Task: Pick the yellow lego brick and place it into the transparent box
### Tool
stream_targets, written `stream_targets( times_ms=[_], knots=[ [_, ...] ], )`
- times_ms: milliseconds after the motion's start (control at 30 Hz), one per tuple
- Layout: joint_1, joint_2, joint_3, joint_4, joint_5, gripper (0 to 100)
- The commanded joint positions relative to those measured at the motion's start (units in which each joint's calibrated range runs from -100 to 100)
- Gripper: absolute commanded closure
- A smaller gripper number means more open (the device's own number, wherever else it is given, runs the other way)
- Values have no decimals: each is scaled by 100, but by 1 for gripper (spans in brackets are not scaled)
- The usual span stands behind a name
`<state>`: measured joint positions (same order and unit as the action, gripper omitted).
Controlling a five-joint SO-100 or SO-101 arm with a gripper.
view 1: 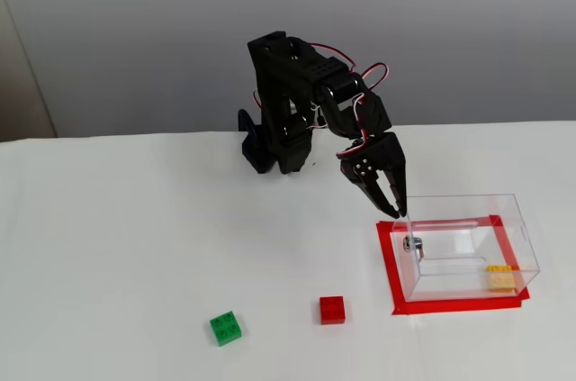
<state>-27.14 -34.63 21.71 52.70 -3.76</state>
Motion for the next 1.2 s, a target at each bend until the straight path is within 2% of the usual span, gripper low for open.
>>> stream_targets(
  times_ms=[0, 133, 400, 700, 1167],
  knots=[
    [425, -428, 180, 13, 63, 98],
    [839, -784, 514, 13, 371, 98],
    [1616, -1522, 1274, 22, 590, 98],
    [2133, -2540, 2693, 22, 548, 98],
    [2362, -4594, 4863, 22, 533, 98]
  ],
)
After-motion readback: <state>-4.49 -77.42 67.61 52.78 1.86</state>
